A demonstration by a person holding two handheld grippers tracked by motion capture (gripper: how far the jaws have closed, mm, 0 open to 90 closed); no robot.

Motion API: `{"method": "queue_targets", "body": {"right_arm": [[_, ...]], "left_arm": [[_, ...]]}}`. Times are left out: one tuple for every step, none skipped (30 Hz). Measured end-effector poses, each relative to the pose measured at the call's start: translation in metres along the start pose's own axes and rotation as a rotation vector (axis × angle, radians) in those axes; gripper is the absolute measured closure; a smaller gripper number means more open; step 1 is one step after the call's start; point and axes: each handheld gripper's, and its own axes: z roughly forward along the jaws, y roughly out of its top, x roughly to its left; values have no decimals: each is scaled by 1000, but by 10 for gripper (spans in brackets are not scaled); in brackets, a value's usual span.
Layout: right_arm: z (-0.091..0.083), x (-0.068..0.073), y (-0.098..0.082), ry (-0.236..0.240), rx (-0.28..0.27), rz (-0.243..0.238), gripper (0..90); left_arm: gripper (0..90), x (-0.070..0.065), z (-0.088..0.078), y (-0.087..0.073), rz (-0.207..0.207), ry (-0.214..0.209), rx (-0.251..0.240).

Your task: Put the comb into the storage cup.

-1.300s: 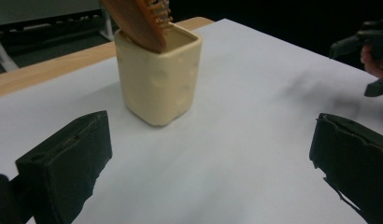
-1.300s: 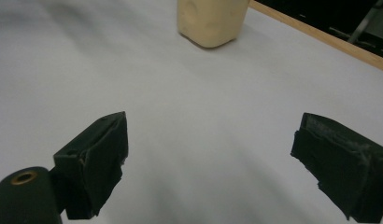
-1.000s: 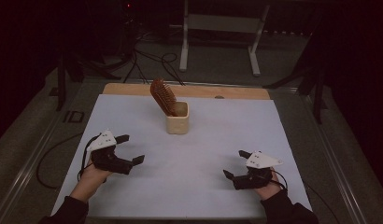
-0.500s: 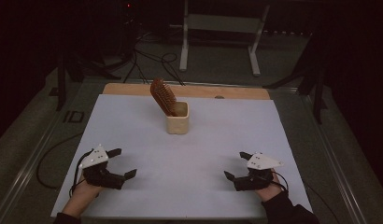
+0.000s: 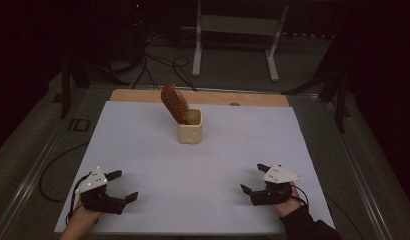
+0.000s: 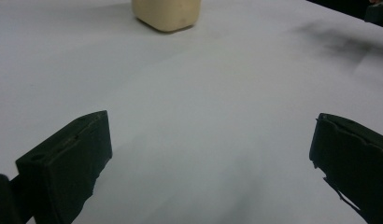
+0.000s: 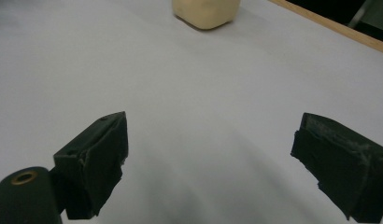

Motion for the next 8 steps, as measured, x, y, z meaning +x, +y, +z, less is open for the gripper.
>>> {"method": "queue_targets", "body": {"right_arm": [[1, 0, 0, -1, 1, -3, 97], [1, 0, 0, -2, 4, -4, 97], [2, 0, -1, 0, 1, -5, 97], [2, 0, -1, -2, 2, -9, 97], [2, 0, -1, -2, 1, -10, 97], [2, 0, -1, -2, 1, -9, 97], [2, -1, -1, -3, -1, -8, 97], [2, -1, -1, -5, -2, -10, 97]], "left_arm": [[0, 0, -1, -1, 1, 9, -2], [0, 0, -2, -2, 2, 15, -6], [0, 0, -3, -3, -1, 17, -7], [0, 0, -3, -3, 2, 21, -7], [0, 0, -3, -4, 2, 18, -9], [0, 0, -2, -4, -1, 20, -7], [0, -1, -2, -4, 2, 24, -5], [0, -1, -2, -4, 4, 20, -4]]}}
